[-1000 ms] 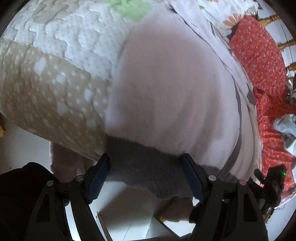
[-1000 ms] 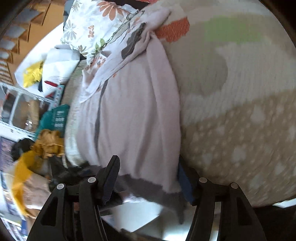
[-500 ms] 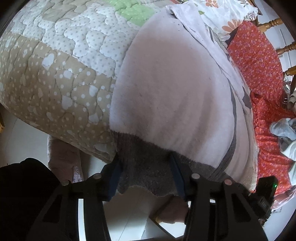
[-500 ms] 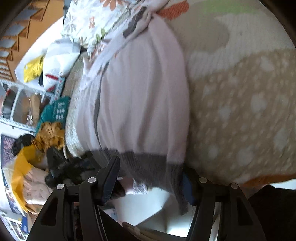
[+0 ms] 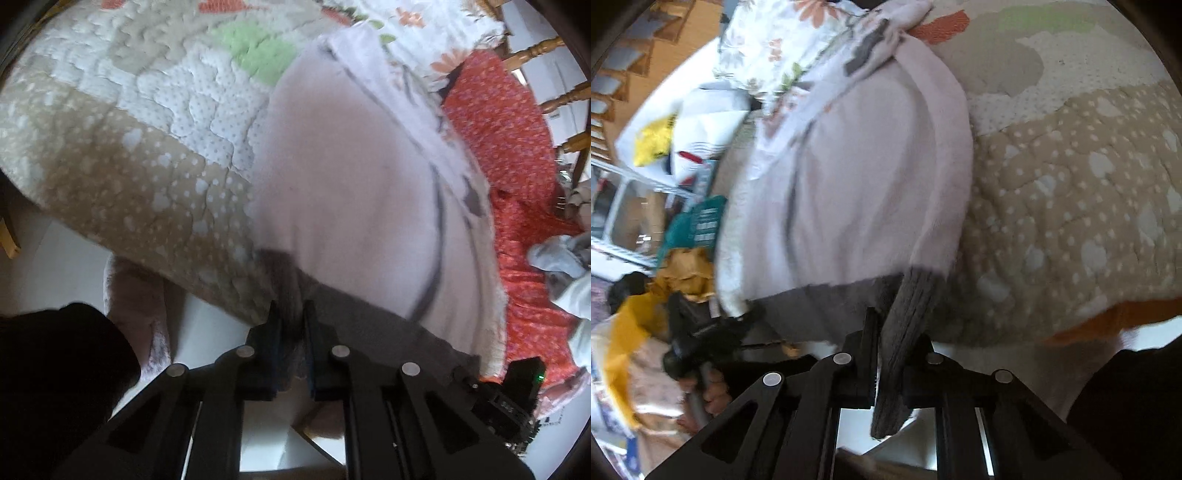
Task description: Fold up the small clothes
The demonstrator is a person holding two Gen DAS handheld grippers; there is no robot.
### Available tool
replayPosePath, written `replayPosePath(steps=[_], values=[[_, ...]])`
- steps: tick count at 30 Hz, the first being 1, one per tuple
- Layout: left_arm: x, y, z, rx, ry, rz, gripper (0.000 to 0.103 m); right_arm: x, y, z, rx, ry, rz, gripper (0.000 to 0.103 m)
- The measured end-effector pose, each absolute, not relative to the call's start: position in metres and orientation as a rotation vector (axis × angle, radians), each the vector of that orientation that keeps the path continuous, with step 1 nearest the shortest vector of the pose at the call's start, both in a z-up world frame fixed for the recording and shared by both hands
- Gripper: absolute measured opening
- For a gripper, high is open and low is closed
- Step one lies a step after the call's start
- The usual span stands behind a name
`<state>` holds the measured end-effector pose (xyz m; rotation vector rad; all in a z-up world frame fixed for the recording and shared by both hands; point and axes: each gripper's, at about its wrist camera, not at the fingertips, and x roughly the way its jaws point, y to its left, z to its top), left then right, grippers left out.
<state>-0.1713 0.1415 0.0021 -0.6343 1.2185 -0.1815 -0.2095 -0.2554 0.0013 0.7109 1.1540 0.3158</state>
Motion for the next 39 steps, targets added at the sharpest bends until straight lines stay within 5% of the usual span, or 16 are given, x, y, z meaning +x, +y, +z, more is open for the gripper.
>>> replayPosePath(steps=[21, 32, 37, 39], values=[[-0.178, 0.163, 0.039, -0.606, 1.115, -0.149, 0.007, -0.207, -0.239, 0.038, 0.556, 1.165, 0.408, 0.006], [0.046, 0.146, 0.120, -0.563, 0.947, -0.122, 0.007, -0.035, -0.264, 0.141, 0.560, 0.933, 0.399, 0.006], [0.135, 0.146, 0.087, -0.603, 0.877, -0.011, 0.008, 0.084, -0.277, 0.106, 0.491, 0.936, 0.205, 0.007], [0.151, 0.148, 0.066, -0.624, 0.935, 0.024, 0.010, 0.104, -0.284, 0.082, 0.454, 0.967, 0.099, 0.017]])
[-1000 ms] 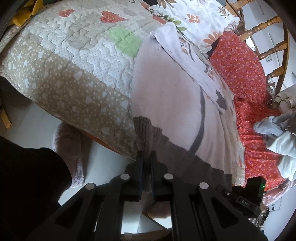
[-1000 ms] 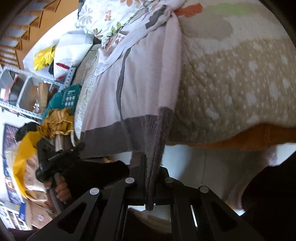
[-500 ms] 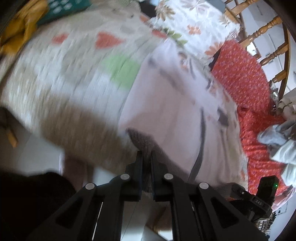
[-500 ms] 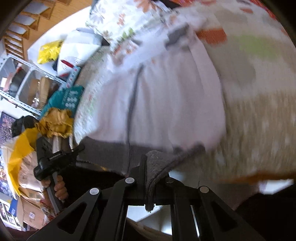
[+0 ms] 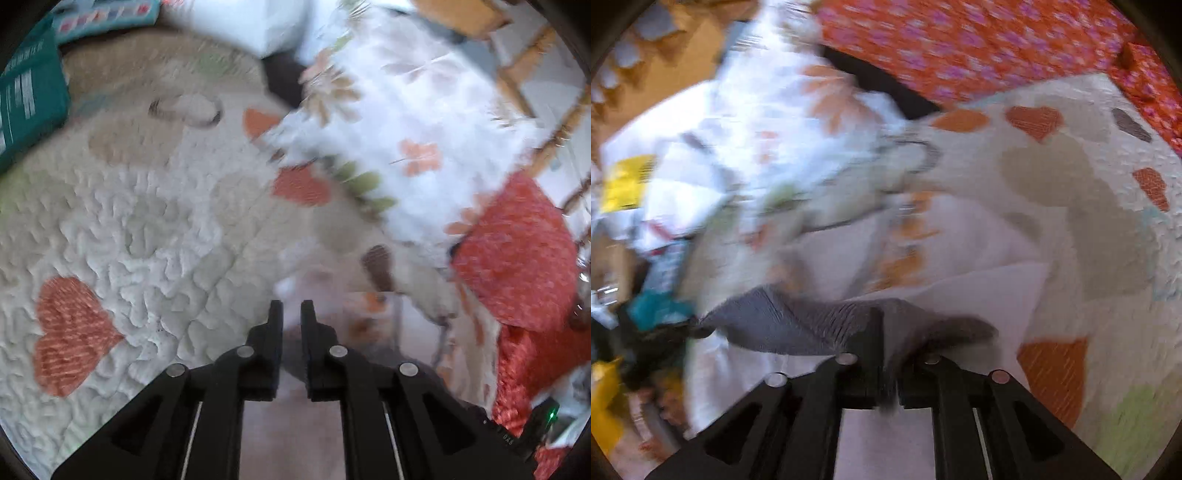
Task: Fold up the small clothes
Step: 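Carry the sleeve across the cardigan body and open the right tool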
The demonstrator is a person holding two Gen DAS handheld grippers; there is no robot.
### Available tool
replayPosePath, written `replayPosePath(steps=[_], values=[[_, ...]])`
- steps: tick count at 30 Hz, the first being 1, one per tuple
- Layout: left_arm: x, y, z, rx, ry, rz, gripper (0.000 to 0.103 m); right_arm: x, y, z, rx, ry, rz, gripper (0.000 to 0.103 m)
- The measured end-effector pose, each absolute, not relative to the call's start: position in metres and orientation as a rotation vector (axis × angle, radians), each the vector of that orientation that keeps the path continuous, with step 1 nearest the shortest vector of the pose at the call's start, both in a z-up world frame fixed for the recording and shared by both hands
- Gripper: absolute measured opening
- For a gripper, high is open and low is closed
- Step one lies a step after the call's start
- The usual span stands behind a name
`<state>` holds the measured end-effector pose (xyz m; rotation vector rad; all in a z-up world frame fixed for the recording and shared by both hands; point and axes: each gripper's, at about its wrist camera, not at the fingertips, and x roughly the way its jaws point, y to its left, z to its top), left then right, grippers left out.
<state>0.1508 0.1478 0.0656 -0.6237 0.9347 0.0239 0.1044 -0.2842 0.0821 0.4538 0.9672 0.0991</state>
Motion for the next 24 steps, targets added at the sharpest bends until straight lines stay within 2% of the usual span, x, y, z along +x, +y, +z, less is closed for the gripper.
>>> replayPosePath(steps=[3, 5, 7, 8, 16, 18, 19, 24], values=[[0.162, 0.146, 0.043, -0.665, 1.023, 0.011, 0.013, 0.123, -0.295, 0.063, 0.478, 1.016, 0.053, 0.027], [0.161, 0.140, 0.045, -0.629, 1.030, 0.006, 0.032, 0.129, -0.297, 0.067, 0.460, 1.004, 0.054, 0.036], [0.157, 0.133, 0.052, -0.582, 1.025, -0.001, 0.042, 0.125, -0.299, 0.080, 0.404, 0.954, 0.025, 0.045], [0.155, 0.129, 0.056, -0.564, 1.022, -0.005, 0.042, 0.123, -0.301, 0.083, 0.395, 0.938, 0.014, 0.048], [0.132, 0.091, 0.070, -0.304, 0.979, -0.132, 0.043, 0.106, -0.302, 0.096, 0.393, 0.904, 0.026, 0.048], [0.135, 0.080, 0.066, -0.255, 0.995, -0.175, 0.049, 0.104, -0.292, 0.094, 0.376, 0.906, 0.056, 0.048], [0.139, 0.076, 0.061, -0.238, 1.016, -0.196, 0.053, 0.105, -0.283, 0.091, 0.372, 0.915, 0.094, 0.048], [0.166, 0.100, 0.032, -0.297, 1.101, -0.037, 0.053, 0.122, -0.252, 0.064, 0.292, 1.013, 0.174, 0.049]])
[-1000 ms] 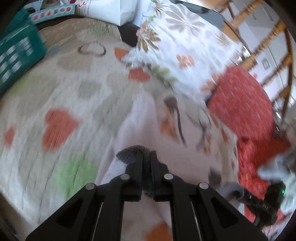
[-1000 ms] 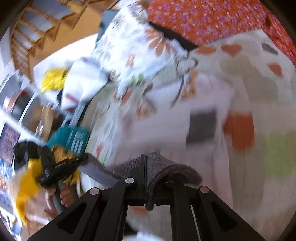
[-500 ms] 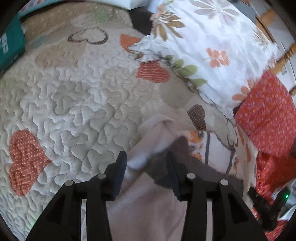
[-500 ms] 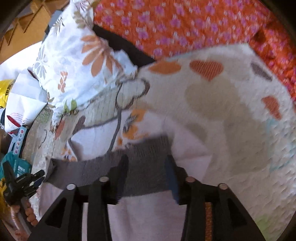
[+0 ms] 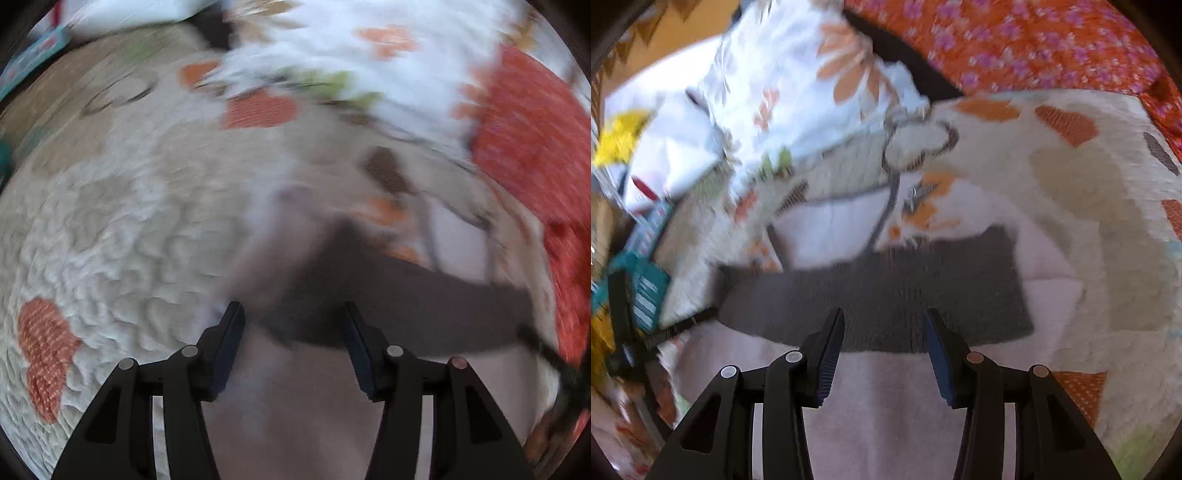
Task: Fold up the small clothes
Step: 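Carry the sleeve across the cardigan body and open the right tool, then withdraw both tools and reposition them at the cardigan's hem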
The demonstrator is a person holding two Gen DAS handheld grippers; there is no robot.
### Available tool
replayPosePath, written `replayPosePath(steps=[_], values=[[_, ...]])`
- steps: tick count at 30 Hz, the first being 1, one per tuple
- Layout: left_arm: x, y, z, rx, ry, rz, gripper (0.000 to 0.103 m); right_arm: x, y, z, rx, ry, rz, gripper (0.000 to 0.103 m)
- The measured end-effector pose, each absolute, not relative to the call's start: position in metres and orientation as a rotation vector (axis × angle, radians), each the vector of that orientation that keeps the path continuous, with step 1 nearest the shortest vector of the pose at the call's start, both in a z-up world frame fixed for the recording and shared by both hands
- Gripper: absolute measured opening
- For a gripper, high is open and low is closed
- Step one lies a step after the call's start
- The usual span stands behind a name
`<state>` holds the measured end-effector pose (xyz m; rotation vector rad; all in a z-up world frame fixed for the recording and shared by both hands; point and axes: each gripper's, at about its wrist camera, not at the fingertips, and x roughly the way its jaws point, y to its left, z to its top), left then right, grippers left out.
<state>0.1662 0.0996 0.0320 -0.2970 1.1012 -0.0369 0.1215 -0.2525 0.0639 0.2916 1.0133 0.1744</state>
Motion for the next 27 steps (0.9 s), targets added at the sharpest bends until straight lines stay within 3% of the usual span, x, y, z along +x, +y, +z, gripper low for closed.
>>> replayPosePath(steps=[5, 11, 15, 27], values=[[0.170, 0.143, 0.030, -0.424, 1.092, 0.150, 0.059, 0.131, -0.263, 0.052, 0.257, 1.013, 0.098, 0.049], [0.153, 0.180, 0.042, -0.482, 1.048, 0.225, 0.059, 0.126, -0.291, 0.061, 0.342, 0.990, 0.038, 0.050], [0.134, 0.190, 0.061, -0.450, 0.997, 0.218, 0.059, 0.114, -0.305, 0.082, 0.339, 0.943, -0.030, 0.064], [0.081, 0.151, 0.052, -0.271, 1.109, -0.054, 0.064, 0.040, -0.320, 0.099, 0.305, 0.954, 0.044, 0.060]])
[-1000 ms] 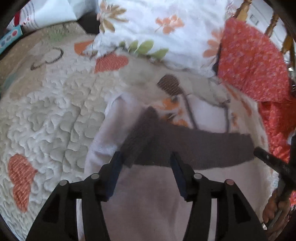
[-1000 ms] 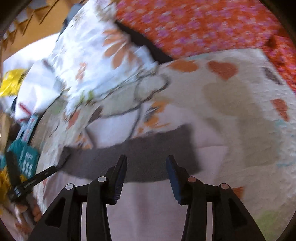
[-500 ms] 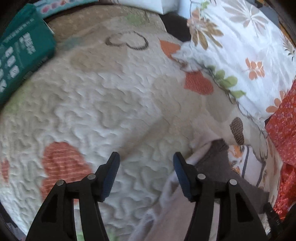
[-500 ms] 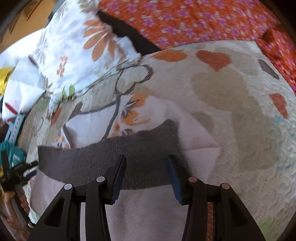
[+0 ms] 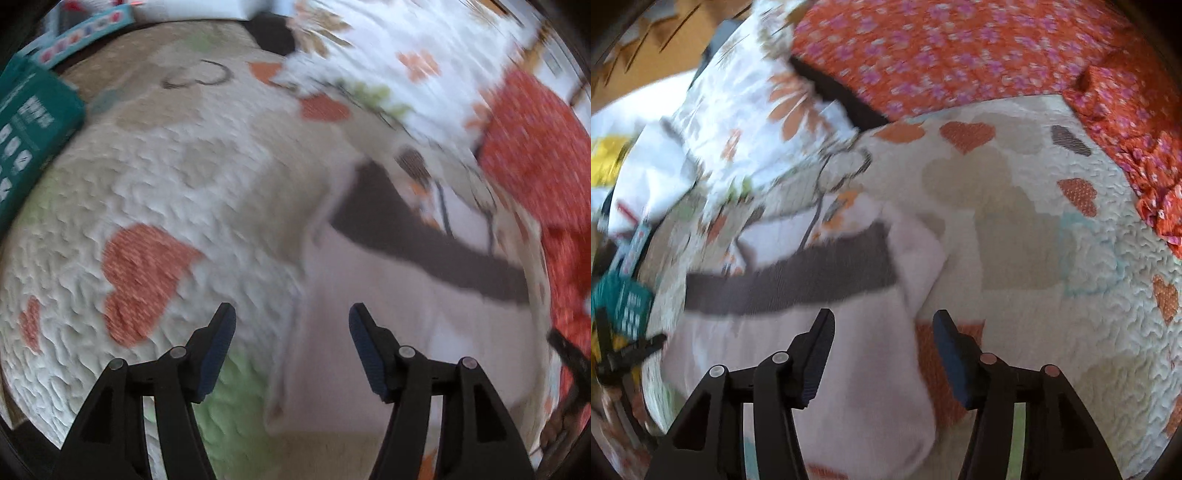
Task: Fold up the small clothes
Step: 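Withdraw both tools and reposition them at the cardigan's hem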
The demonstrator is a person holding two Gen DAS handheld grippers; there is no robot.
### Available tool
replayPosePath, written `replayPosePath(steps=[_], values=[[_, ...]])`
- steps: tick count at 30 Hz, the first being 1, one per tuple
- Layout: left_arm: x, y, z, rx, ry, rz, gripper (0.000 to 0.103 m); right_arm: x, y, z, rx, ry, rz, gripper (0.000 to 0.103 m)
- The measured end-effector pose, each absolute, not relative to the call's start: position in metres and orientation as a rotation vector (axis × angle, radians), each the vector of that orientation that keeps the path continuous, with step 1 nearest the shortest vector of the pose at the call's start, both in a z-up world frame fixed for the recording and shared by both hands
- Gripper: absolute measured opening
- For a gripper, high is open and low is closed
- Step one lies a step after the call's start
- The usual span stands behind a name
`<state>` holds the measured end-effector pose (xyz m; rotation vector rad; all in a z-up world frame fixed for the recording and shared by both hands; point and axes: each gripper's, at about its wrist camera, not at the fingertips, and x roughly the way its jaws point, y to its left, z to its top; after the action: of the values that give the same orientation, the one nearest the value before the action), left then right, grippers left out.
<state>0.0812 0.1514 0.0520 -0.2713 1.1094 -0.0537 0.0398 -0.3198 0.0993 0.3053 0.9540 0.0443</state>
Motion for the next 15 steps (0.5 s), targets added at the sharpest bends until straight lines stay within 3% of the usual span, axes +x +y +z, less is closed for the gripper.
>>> replayPosePath(steps=[4, 7, 15], values=[[0.079, 0.145, 0.027, -0.102, 1.188, 0.077, 0.066, 0.026, -0.301, 0.071, 0.242, 1.072, 0.103, 0.060], [0.077, 0.160, 0.029, -0.165, 1.165, 0.125, 0.066, 0.028, -0.302, 0.050, 0.231, 1.133, 0.061, 0.060], [0.063, 0.206, 0.065, -0.325, 1.051, 0.220, 0.066, 0.021, -0.275, 0.083, 0.254, 1.017, 0.106, 0.061]])
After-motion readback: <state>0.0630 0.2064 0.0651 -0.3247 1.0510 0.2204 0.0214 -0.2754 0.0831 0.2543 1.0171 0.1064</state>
